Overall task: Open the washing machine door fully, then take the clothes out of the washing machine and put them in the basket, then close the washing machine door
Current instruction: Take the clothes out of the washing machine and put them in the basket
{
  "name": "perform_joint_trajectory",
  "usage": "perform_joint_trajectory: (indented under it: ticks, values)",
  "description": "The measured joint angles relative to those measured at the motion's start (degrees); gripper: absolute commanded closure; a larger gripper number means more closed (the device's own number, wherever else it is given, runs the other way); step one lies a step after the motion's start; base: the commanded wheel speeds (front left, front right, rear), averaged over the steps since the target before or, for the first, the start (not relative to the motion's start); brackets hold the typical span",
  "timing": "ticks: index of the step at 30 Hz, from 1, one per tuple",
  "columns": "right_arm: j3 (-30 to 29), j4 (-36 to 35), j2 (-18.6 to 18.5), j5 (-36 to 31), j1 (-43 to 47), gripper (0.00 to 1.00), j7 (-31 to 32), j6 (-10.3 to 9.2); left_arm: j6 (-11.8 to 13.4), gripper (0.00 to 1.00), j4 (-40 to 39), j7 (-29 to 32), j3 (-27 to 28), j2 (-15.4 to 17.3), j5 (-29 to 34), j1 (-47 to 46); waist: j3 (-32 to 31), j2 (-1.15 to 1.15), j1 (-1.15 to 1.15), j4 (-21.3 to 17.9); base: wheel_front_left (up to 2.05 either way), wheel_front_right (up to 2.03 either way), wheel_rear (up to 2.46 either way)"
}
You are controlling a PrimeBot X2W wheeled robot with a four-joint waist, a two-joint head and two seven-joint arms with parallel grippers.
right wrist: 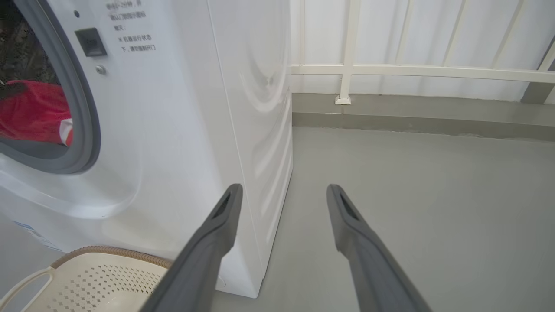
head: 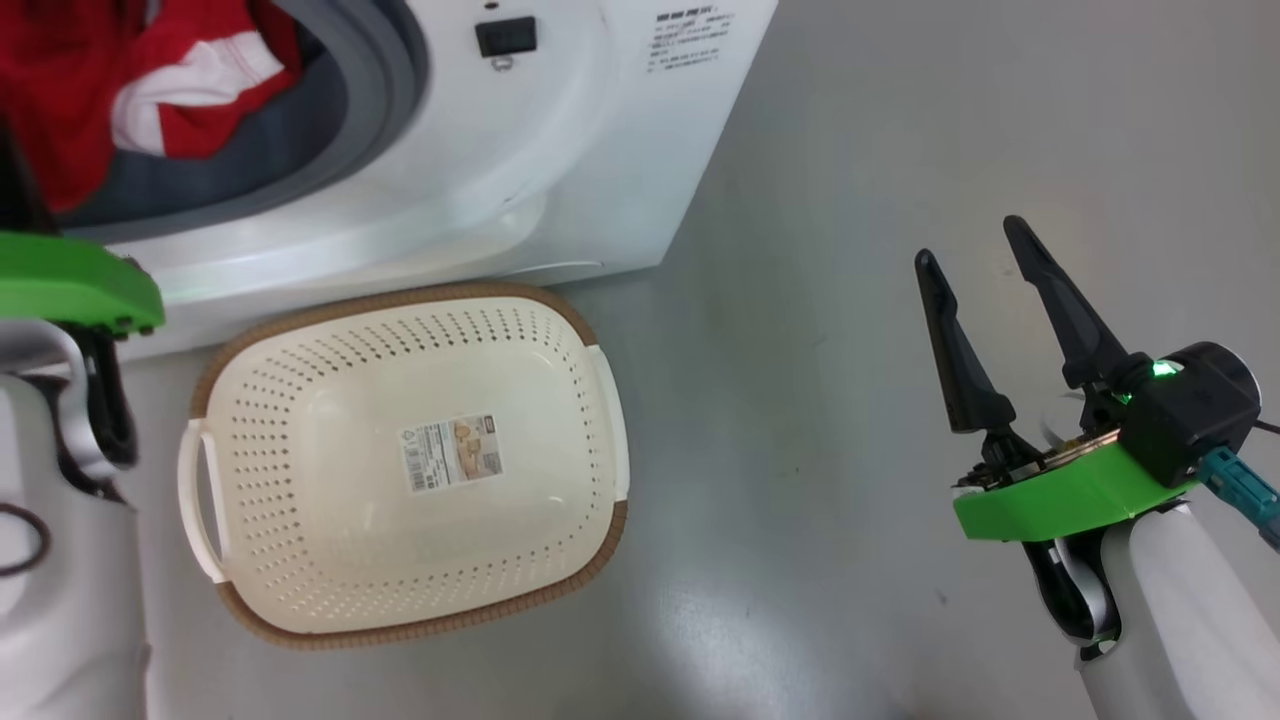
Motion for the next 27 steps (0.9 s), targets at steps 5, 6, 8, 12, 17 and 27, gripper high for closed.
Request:
perform_joint_trajectory:
  ticks: [5,6,8,12,17,27]
  values:
    - [-0.12,0.20,-0.07,-0.02,1.80,0.00,0.00,0.00,-0.79,1.00,-1.14,-4.79,0.13,-1.01,-1.35,2.85,-2.24,0.00,0.00,0.74,0.00,0.00,0.00]
    - [-0.16,0.25,-0.11,-0.03,2.19,0.00,0.00,0.00,-0.94,1.00,-1.66,-5.57,0.13,-1.08,-1.35,3.43,-2.70,0.00,0.00,0.89,0.00,0.00,0.00]
    - [-0.22,0.30,-0.16,-0.09,2.45,0.00,0.00,0.00,-1.00,1.00,-2.81,-6.60,0.11,-1.58,-1.36,4.65,-3.66,0.00,0.00,1.18,0.00,0.00,0.00]
    - [-0.41,0.29,-0.26,-0.10,2.97,0.00,0.00,0.00,-1.00,1.00,-5.35,-7.53,-0.15,-2.81,-1.36,7.51,-5.60,0.00,0.00,1.69,0.00,0.00,0.00]
    - [-0.45,0.63,-0.27,-0.41,4.71,0.00,0.00,0.00,-0.99,1.00,-10.45,-7.95,-0.88,-4.32,-1.34,11.69,-8.01,0.00,0.00,2.16,0.00,0.00,0.00]
    - [-0.67,1.07,-0.10,-0.52,7.16,0.00,0.00,0.00,-0.71,1.00,-20.20,-7.34,-3.61,-4.91,0.01,18.79,-12.68,0.00,0.00,2.81,0.00,0.00,0.00]
